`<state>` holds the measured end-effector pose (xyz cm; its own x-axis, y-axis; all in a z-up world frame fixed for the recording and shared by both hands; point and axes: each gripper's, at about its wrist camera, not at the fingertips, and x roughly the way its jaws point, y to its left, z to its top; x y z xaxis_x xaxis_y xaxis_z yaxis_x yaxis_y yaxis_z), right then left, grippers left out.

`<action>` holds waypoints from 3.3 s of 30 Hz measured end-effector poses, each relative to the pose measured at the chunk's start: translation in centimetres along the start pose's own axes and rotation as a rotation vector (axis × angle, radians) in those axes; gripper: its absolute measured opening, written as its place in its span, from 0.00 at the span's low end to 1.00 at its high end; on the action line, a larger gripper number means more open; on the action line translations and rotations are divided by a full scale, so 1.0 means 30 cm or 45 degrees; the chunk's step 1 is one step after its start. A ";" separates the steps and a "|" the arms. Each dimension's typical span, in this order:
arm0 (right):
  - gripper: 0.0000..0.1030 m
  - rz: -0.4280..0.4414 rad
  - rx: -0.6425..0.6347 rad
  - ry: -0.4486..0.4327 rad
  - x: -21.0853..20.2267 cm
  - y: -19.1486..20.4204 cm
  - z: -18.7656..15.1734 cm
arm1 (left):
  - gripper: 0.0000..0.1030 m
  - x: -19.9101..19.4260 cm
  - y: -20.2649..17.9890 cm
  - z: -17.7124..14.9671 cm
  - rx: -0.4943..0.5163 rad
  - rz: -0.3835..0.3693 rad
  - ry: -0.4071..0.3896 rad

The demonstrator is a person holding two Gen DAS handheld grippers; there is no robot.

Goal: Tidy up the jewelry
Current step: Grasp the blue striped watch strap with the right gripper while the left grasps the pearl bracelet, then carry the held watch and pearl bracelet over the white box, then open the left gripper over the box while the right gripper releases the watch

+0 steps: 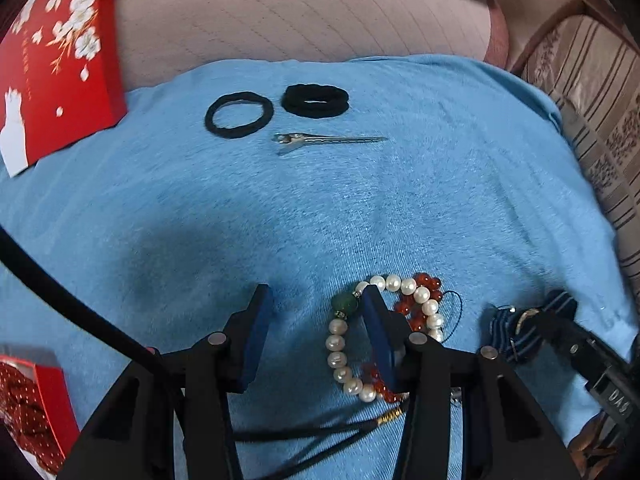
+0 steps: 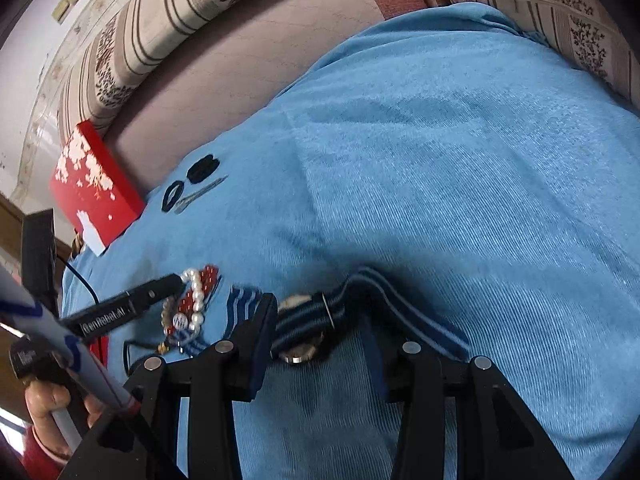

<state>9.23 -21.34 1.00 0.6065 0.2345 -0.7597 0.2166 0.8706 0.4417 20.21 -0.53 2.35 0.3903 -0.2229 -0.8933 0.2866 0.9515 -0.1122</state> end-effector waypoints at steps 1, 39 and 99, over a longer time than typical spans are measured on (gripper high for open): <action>0.43 -0.001 0.001 -0.003 0.005 0.000 0.005 | 0.44 0.003 -0.007 -0.002 0.016 0.011 -0.006; 0.02 0.102 -0.481 -0.231 -0.485 0.494 -0.101 | 0.11 -0.860 0.176 -0.297 -0.093 -0.096 -0.383; 0.02 0.508 -0.890 0.538 0.017 1.269 -0.858 | 0.11 -0.590 1.067 -0.727 -0.710 0.066 -0.164</action>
<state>-1.91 23.05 5.14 0.1759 0.5938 -0.7852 -0.5462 0.7224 0.4239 3.38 38.51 5.07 0.5050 -0.1641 -0.8473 -0.2272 0.9219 -0.3140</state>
